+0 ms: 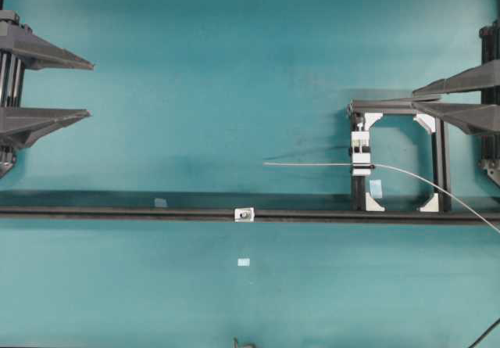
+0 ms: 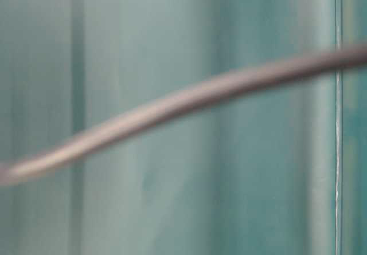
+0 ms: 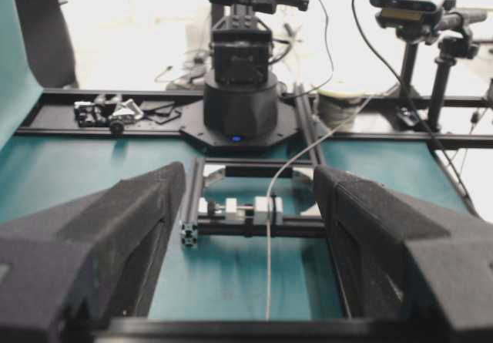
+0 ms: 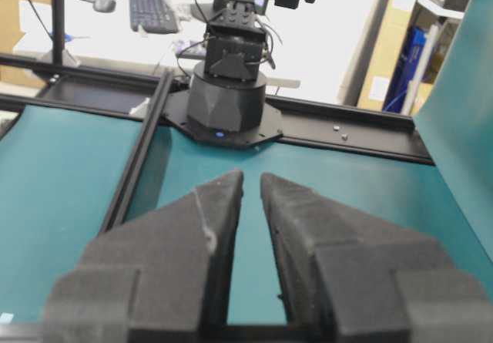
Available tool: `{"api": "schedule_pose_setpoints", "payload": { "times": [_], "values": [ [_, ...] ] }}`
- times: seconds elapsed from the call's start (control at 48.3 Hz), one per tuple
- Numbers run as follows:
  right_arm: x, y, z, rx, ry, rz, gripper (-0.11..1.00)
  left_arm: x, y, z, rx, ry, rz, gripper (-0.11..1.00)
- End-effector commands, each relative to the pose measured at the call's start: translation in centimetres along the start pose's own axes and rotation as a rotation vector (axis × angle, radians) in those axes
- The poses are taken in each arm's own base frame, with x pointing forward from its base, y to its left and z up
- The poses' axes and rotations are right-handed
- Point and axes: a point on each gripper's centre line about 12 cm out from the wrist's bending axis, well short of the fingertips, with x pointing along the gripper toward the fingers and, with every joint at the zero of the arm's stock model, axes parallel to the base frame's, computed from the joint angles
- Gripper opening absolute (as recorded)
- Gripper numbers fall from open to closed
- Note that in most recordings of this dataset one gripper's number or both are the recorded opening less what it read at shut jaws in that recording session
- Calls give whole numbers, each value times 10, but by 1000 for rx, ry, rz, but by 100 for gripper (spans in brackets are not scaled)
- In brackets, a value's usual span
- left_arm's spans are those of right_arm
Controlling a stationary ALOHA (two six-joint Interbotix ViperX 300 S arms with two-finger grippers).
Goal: Insert the wire through the hole in the metal fitting marked with a red label.
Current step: 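Move both grippers inward from rest, right gripper toward the grey wire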
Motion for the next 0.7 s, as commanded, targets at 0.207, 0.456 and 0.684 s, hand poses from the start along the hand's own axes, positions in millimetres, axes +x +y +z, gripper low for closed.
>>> {"api": "schedule_pose_setpoints", "payload": {
  "times": [0.207,0.456,0.684],
  "values": [
    [13,-8,2,34,42,-37,-2,20,13,-7,-7,65,65,-4],
    [30,-8,-10,65,140,-40,17,33,14,-28,-6,145,66,30],
    [39,-9,-39,99,237,-47,53,54,14,-65,-14,243,65,70]
  ]
}}
